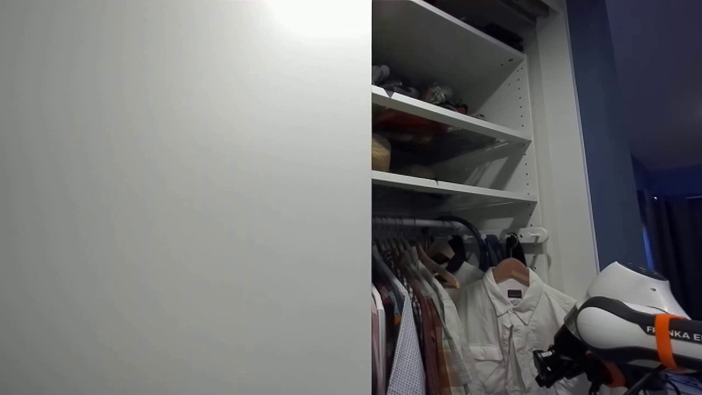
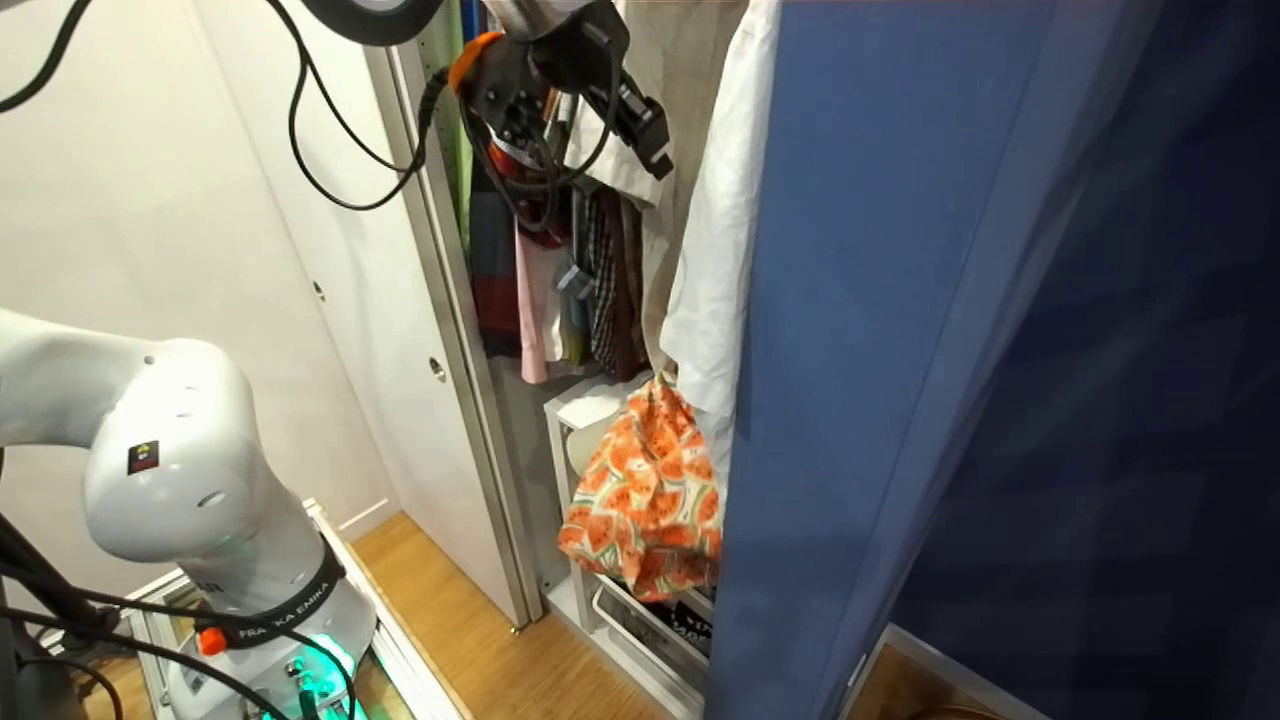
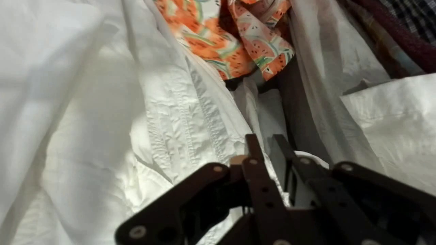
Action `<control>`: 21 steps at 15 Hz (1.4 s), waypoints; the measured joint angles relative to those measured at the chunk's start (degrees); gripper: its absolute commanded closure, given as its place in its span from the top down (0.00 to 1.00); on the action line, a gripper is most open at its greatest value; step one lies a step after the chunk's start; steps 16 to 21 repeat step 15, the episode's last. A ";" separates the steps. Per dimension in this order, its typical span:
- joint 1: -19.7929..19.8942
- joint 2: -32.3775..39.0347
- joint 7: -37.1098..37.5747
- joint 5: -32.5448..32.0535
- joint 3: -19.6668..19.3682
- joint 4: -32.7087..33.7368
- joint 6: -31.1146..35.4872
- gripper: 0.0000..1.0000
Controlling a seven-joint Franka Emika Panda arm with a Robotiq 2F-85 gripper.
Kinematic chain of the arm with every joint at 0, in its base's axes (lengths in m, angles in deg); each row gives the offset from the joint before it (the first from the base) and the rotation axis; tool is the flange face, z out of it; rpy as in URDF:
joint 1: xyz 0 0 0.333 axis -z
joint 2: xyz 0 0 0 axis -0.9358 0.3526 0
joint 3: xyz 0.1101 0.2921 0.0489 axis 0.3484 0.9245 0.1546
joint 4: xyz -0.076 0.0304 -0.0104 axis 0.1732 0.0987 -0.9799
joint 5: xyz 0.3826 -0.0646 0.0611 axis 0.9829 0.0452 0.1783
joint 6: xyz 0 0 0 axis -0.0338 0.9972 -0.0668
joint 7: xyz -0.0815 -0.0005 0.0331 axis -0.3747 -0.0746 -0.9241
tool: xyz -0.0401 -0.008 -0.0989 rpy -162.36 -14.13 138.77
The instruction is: Unhang the orange shirt.
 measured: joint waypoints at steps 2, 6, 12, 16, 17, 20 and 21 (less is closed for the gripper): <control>-1.24 1.79 0.08 1.33 -0.26 -0.02 1.55 0.04; -5.46 7.16 -0.42 4.56 -1.26 0.80 3.82 0.56; -9.61 11.15 -4.43 10.26 -3.89 2.23 3.34 0.72; -10.17 11.32 -5.00 10.86 -4.34 2.41 3.27 0.77; -10.17 11.32 -5.00 10.86 -4.34 2.41 3.27 0.77; -10.17 11.32 -5.00 10.86 -4.34 2.41 3.27 0.77; -10.17 11.32 -5.00 10.86 -4.34 2.41 3.27 0.77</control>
